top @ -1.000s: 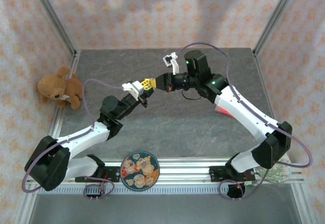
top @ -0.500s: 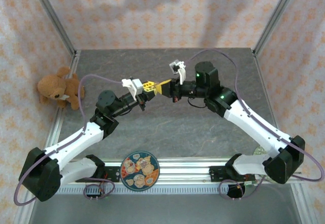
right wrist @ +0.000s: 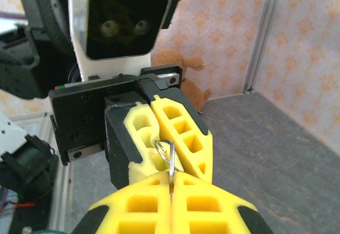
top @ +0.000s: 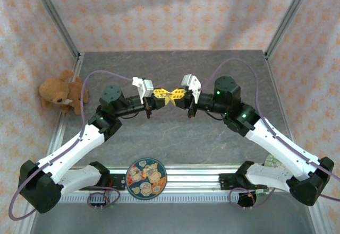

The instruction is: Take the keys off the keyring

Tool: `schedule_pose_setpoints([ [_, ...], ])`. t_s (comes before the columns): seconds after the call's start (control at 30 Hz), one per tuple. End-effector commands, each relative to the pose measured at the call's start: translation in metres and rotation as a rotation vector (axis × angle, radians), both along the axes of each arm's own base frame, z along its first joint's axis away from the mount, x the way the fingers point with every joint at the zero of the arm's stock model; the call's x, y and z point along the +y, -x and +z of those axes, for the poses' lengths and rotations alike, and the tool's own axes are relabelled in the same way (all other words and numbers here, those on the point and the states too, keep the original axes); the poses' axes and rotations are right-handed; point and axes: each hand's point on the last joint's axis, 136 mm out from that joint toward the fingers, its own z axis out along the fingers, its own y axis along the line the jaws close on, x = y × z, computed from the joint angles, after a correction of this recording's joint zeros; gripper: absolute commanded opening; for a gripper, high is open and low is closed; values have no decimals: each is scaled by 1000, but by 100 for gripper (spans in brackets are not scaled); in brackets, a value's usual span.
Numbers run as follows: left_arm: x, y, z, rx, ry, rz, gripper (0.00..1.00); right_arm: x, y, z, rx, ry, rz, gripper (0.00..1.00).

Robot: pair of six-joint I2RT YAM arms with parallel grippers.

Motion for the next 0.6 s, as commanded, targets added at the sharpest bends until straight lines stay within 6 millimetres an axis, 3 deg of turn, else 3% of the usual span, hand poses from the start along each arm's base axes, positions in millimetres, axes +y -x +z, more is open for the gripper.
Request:
schedule_pose_setpoints([
  [0.0, 39, -45, 15, 66, 29, 265, 0, -13, 48, 11, -139, 45, 147, 0],
  [0.57, 40, -56, 17, 177, 0, 224, 0, -11, 111, -12, -273, 313, 384, 0],
])
